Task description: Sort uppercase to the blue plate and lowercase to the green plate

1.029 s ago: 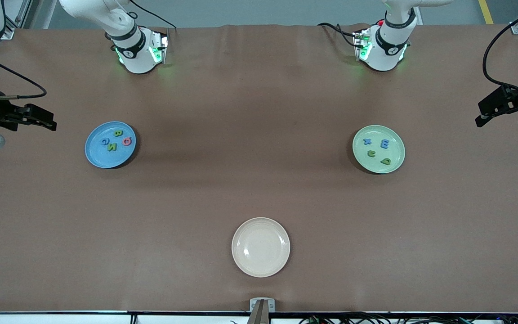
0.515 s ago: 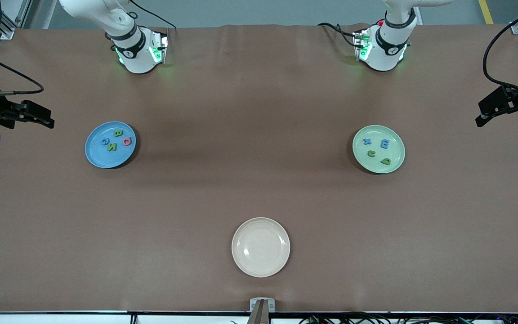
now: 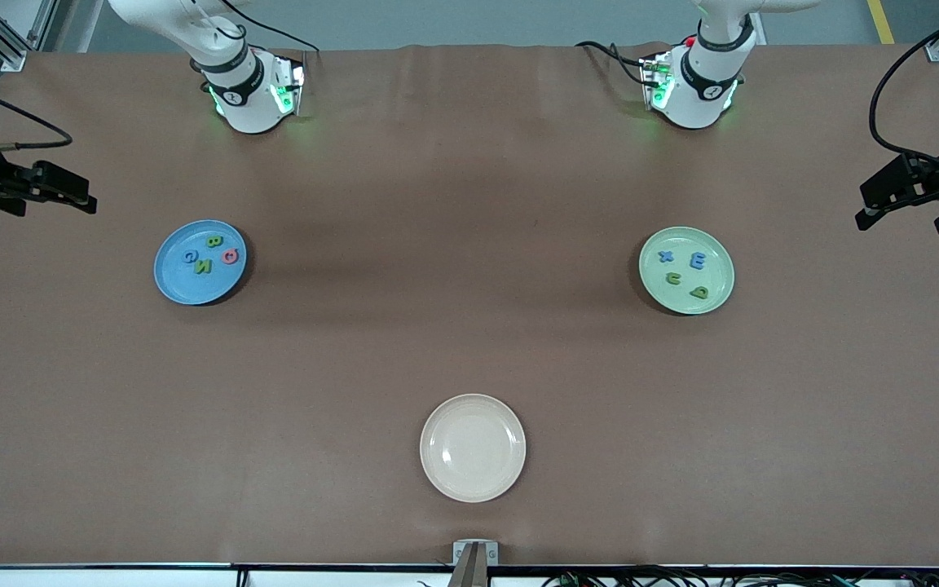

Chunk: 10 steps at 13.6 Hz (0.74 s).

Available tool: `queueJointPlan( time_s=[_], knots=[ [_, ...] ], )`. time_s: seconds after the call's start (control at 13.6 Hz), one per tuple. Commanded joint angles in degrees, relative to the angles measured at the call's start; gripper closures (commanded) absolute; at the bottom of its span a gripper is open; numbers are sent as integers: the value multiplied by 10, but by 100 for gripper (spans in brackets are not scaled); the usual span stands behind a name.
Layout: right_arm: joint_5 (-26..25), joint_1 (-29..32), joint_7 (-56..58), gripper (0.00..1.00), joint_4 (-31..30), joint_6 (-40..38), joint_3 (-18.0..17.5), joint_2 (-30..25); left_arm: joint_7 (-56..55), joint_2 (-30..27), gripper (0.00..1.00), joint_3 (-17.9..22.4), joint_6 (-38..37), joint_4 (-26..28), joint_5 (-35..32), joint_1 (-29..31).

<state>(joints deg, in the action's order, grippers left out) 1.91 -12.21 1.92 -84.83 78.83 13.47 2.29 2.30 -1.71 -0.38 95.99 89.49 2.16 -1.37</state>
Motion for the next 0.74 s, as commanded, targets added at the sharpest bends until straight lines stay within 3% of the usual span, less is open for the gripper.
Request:
queueJointPlan(
  time_s=[0.0,0.15,0.66],
  knots=[
    [6,45,-1,0,-45,5,-41,-51,-1,1,0,-2,3,-6,14,6],
    [6,85,-1,0,-55,4,-92,-63,0,0,0,-3,4,-6,14,5],
    [-11,109,-6,0,-71,28,-143,-76,6,0,0,-3,7,-6,12,6]
  ],
)
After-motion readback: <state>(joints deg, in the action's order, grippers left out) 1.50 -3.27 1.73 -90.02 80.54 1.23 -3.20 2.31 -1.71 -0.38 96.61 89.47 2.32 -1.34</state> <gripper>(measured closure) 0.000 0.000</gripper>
